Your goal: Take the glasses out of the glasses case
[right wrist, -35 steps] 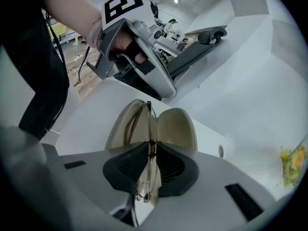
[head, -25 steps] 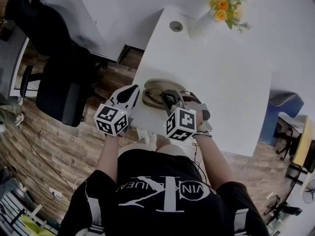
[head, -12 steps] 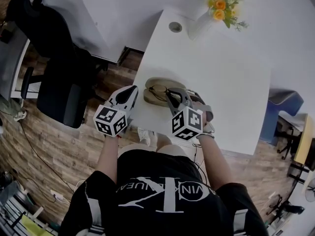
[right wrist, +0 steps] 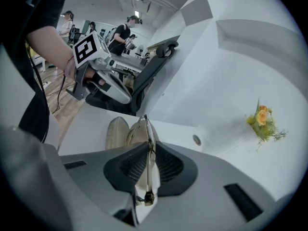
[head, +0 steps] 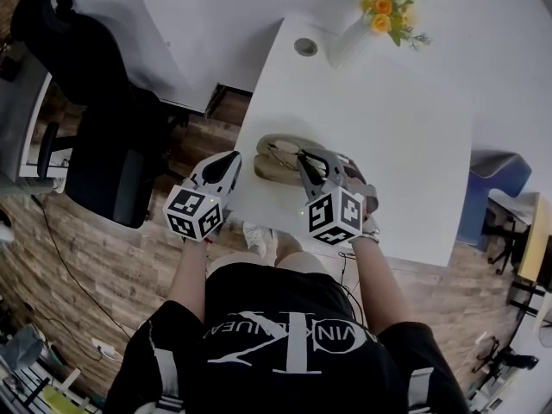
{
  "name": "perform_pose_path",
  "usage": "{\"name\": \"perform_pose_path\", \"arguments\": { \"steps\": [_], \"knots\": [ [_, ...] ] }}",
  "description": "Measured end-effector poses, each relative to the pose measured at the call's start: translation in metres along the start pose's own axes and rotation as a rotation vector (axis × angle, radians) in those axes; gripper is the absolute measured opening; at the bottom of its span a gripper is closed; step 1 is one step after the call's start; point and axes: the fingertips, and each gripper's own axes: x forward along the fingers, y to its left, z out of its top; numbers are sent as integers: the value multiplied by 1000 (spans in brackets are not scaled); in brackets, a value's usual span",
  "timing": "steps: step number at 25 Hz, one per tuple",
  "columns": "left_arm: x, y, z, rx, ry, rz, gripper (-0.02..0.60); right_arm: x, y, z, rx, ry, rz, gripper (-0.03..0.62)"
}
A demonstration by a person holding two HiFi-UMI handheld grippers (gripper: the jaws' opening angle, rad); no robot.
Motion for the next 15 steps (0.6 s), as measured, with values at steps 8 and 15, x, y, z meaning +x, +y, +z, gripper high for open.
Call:
{"name": "perform_pose_path", "arguments": {
  "steps": [8,15],
  "knots": [
    [-10,-6,-1,54,-2,0,14,-15,-7,-2,213,-71,-48,54],
    [-17,-11,8,84,-20,2,14,-33,-18,-7,374,-161,-101,54]
  ]
}}
